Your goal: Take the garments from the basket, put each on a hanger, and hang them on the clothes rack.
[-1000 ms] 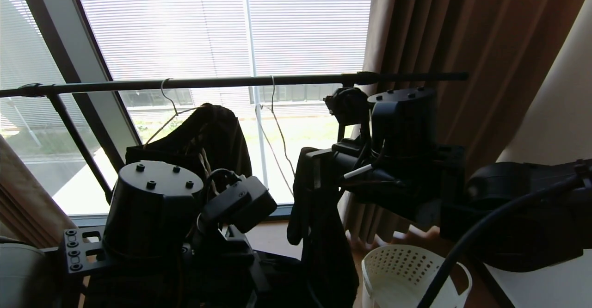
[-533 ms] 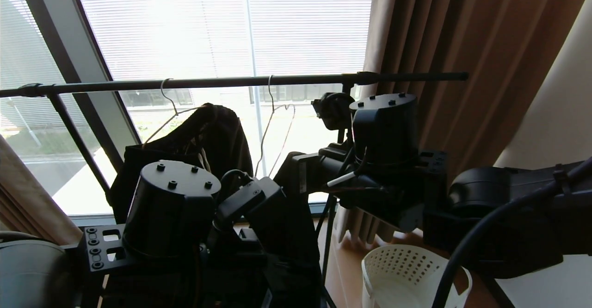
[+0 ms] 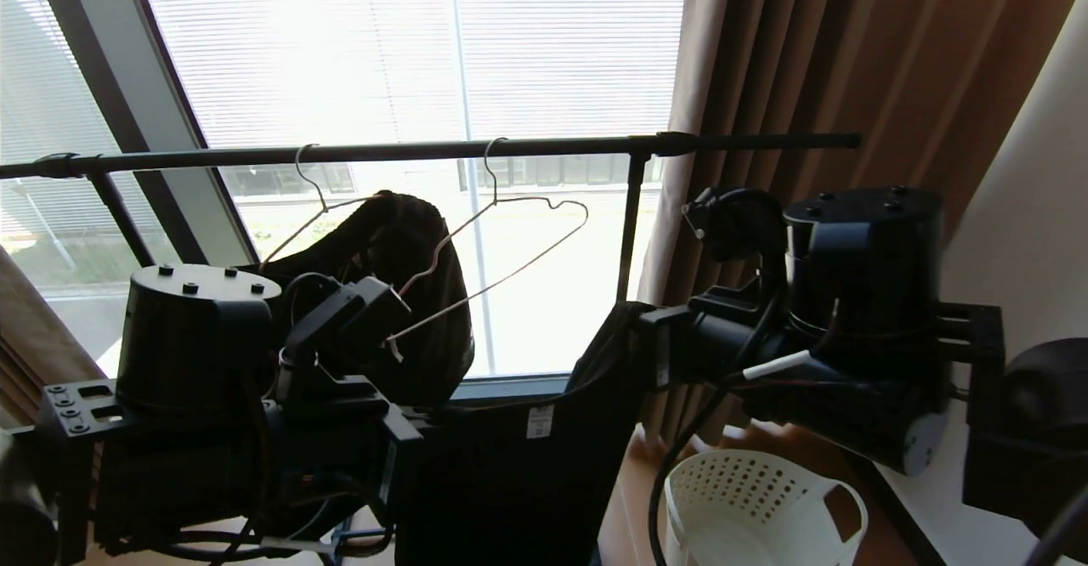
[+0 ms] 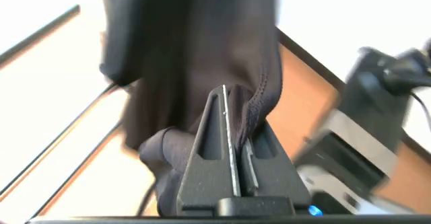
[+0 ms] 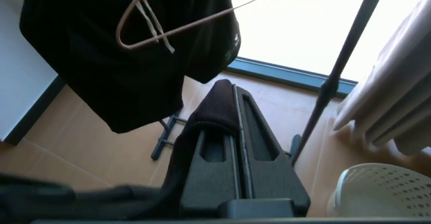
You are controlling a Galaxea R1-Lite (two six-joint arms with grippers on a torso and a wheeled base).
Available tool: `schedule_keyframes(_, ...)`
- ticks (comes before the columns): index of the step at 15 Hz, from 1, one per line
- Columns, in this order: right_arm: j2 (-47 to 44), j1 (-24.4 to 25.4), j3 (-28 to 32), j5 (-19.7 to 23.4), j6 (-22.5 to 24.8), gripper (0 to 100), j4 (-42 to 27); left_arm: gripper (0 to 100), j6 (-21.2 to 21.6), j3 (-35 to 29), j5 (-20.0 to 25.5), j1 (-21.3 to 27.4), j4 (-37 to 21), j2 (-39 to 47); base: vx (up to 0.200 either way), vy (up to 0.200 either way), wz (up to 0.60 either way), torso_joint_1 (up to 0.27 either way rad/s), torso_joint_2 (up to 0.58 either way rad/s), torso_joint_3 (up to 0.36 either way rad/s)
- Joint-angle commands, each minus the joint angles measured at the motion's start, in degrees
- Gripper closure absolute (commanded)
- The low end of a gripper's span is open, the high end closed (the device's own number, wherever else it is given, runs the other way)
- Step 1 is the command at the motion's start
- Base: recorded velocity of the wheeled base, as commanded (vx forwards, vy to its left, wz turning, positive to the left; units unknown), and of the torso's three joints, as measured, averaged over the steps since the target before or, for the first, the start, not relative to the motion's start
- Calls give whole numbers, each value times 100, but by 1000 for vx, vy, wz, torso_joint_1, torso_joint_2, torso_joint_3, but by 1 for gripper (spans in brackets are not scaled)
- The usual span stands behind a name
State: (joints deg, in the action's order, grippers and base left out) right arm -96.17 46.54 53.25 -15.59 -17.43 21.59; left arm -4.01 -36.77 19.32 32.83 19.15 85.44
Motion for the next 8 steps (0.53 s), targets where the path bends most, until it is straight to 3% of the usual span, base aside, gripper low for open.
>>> schedule_keyframes(1,696,92,-631,-23,135,100,-14,100,-3,-349,-7,-259,18,236,0,0,0,0,0,0)
schedule_keyframes(4,907,426,-1097,-49,196,100,-14,100,-12,-832,-34,-224,10,473,0,0,0,0,0,0)
schedule_keyframes(8,644,637,-1282,-84,179,100,30,100,-12,-1131,-69,-66,10,526,0,0,0,0,0,0)
